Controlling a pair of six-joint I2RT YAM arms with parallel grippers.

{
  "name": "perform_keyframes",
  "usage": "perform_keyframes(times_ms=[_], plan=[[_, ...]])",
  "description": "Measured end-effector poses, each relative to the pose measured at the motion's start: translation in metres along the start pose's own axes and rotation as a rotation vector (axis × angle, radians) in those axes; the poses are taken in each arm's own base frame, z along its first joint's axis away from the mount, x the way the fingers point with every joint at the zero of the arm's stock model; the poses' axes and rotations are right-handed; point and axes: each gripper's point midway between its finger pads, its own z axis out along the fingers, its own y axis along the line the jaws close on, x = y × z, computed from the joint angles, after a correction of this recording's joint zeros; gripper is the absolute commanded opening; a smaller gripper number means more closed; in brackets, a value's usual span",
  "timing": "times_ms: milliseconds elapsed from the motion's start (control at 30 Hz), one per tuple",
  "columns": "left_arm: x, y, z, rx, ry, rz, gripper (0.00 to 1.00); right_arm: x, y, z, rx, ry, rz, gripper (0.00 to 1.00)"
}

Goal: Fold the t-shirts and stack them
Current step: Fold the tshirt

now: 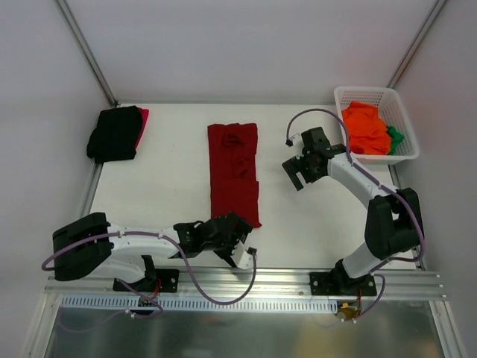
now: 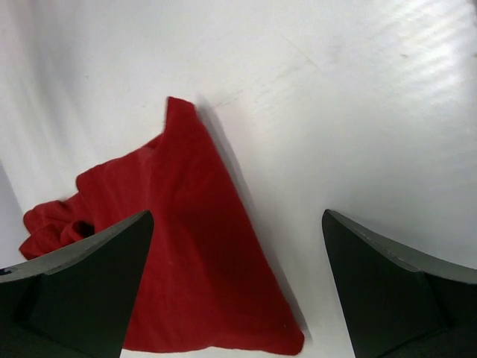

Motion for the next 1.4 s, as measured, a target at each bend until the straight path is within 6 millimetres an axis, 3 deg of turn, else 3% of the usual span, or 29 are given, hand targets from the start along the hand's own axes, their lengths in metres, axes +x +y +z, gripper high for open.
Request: perform_keyframes(times_ms=[267,467,767,1100,1233,1400], plan=[[-0.011,0.012,0.017,-0.078,0.015,0.009,0.99,0.002,0.0,0.0,0.0,0.007,0.0,0.99],[-0.006,0.037,0.039,-0.221,0.087,0.003,0.98,0.002,0.0,0.0,0.001,0.008,0.0,0.99],[0.006,0.039,0.032,-0.262,0.157,-0.029,0.98,0.002,0.0,0.0,0.002,0.009,0.002,0.99],[0.029,0.013,-0.004,-0.179,0.236,-0.07,0.96,0.002,0.0,0.0,0.001,0.008,0.005,0.99],[0.033,0.015,0.002,-0.187,0.267,-0.073,0.95,0.001,0.0,0.0,0.002,0.006,0.007,0.99],[0.03,0.032,0.018,-0.255,0.283,-0.07,0.94,0.001,-0.001,0.0,0.002,0.007,0.008,0.99]])
